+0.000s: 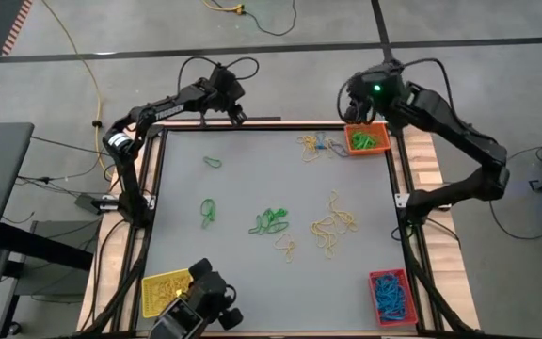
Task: Sort rubber bands into baskets
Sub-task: Put the blue rubber band into the red bin
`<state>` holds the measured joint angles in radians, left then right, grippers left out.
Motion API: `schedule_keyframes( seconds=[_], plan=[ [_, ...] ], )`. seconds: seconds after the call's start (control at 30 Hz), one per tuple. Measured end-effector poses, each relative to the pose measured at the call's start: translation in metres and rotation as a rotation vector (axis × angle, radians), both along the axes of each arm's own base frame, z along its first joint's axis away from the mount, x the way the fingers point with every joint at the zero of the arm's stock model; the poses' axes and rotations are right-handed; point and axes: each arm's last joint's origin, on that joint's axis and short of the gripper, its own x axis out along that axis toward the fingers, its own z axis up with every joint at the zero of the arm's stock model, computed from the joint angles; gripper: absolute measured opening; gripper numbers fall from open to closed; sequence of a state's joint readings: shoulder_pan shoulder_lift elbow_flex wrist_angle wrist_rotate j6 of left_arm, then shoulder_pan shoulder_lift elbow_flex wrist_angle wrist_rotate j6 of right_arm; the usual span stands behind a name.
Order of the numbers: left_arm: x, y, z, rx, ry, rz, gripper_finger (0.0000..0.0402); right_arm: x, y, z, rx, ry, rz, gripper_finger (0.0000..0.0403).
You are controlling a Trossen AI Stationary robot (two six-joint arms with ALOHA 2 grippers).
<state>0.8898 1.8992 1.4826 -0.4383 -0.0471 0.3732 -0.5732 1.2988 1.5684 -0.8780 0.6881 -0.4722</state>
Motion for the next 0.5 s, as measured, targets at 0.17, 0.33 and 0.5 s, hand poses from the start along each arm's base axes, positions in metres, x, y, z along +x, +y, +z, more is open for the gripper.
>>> schedule_keyframes(
  seconds=[0.17, 0.33, 0.5],
  plan=[
    [0.000, -0.003, -0.002, -0.048, -0.013, -0.027, 0.0163, 0.003, -0.024, -0.026, 0.224, -0.010, 0.010, 0.0276],
    [-0.001, -0.011, -0.023, -0.104, -0.021, -0.053, 0.0163, 0.021, -0.046, -0.059, 0.417, 0.035, 0.019, 0.0276],
    [-0.006, -0.023, -0.052, -0.152, 0.012, -0.057, 0.0163, 0.040, -0.063, -0.093, 0.538, 0.108, 0.004, 0.0276]
  ],
)
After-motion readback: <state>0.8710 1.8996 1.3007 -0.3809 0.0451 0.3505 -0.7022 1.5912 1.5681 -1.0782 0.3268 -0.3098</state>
